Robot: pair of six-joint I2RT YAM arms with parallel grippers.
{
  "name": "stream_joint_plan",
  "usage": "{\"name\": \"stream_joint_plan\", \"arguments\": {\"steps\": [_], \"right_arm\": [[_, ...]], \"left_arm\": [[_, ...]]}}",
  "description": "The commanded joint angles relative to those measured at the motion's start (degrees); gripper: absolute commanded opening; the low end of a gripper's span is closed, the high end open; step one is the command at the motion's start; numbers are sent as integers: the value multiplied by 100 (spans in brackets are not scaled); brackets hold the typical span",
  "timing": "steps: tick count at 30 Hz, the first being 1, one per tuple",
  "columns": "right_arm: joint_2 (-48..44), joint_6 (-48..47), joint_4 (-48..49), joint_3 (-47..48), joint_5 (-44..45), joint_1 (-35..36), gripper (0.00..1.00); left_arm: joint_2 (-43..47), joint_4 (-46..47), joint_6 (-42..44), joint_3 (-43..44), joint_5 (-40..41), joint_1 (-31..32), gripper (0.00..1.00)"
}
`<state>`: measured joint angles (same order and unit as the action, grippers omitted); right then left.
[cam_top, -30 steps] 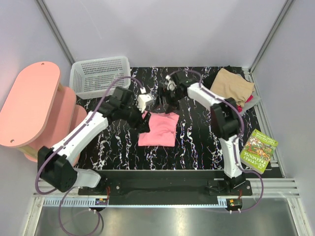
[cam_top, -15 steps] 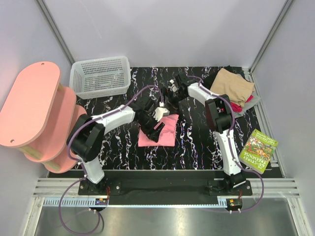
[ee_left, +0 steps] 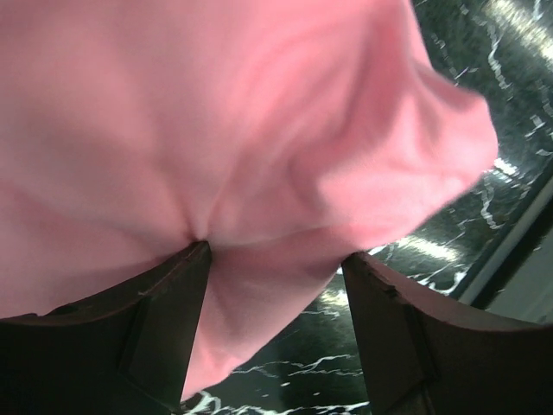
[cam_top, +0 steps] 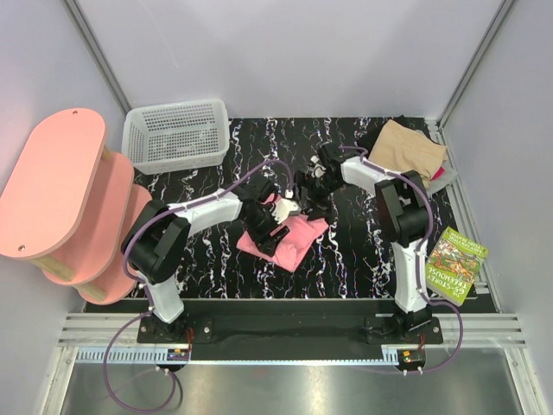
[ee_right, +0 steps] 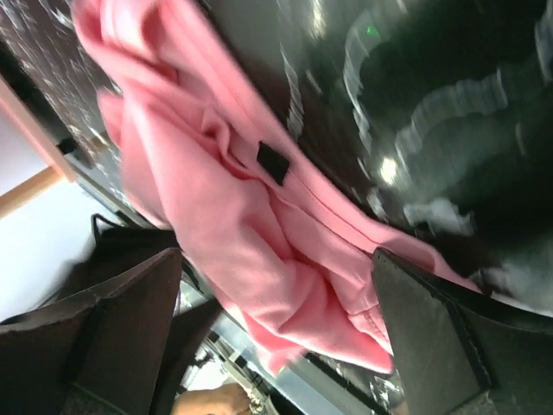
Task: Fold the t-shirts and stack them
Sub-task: Smooth out wrinkles on the folded tshirt
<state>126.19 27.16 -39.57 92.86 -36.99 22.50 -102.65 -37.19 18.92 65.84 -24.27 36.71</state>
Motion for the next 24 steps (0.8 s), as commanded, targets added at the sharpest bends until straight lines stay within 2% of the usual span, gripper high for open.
{"name": "stream_joint_plan", "arguments": {"steps": [1, 5, 10, 16, 20, 24], "right_arm": [[-751, 175, 72, -1233, 834, -9, 100], [-1263, 483, 677, -2401, 782, -9, 100], [-1606, 896, 1372, -3168, 466, 87, 100], [-1843, 765, 1138, -2994, 726, 237, 100], [-2080, 493, 671, -2466, 1027, 132, 100], [-2388, 440, 539, -2255, 1080, -52, 100]], "left_arm": [[114, -148, 849, 33, 704, -260, 69], [79, -324, 1359, 297, 906, -594, 69], [-44, -377, 1641, 807, 1258, -928, 69], [113, -736, 1572, 1457, 1338, -946, 69], [684, -1342, 1343, 2001, 951, -920, 71], [957, -1484, 1088, 2161, 529, -806, 72]]}}
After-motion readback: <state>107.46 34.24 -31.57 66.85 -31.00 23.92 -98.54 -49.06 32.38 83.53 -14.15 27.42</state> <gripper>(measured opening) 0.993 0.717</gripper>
